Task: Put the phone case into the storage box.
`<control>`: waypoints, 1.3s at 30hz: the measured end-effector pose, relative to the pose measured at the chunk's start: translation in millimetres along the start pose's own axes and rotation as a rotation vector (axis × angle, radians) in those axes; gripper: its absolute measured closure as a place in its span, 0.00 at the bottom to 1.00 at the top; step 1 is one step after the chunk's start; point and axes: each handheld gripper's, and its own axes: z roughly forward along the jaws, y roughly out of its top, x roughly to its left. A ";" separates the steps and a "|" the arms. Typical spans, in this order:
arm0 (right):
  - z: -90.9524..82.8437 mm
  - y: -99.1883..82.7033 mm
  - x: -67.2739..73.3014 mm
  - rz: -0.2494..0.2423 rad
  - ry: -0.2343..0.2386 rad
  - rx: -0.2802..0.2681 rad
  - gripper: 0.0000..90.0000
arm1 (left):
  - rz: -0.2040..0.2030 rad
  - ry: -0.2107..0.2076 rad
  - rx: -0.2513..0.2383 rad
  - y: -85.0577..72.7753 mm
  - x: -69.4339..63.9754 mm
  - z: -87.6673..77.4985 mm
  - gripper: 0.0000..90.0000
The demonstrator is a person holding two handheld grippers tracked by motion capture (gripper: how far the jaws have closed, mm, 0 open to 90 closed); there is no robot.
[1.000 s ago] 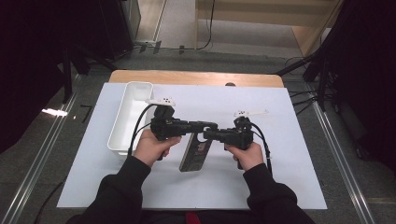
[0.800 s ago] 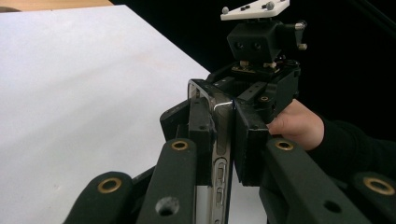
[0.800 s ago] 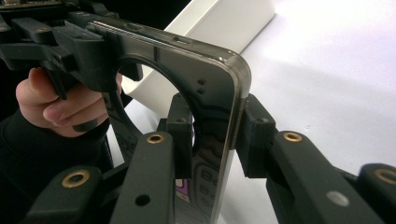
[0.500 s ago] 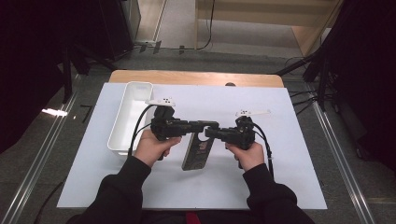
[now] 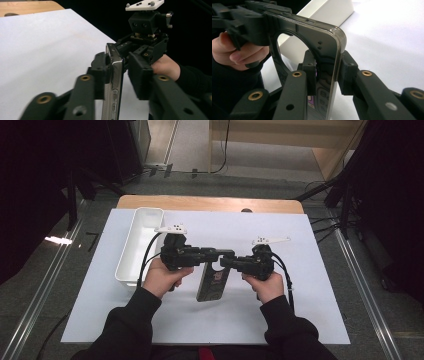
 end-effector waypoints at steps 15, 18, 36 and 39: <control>-7.0 4.2 -0.6 0.025 -0.055 0.017 0.79 | 0.042 0.088 0.051 -0.6 -4.5 3.4 0.41; -8.4 4.9 -0.3 0.025 -0.072 0.018 0.79 | 0.047 0.094 0.058 -1.3 -5.5 3.7 0.41; -12.4 9.5 0.6 0.033 -0.126 0.026 0.79 | 0.013 0.159 0.027 -4.7 -5.4 0.6 0.32; -11.9 10.5 1.0 0.032 -0.136 0.026 0.79 | 0.002 0.175 0.030 -5.6 -6.0 -0.8 0.32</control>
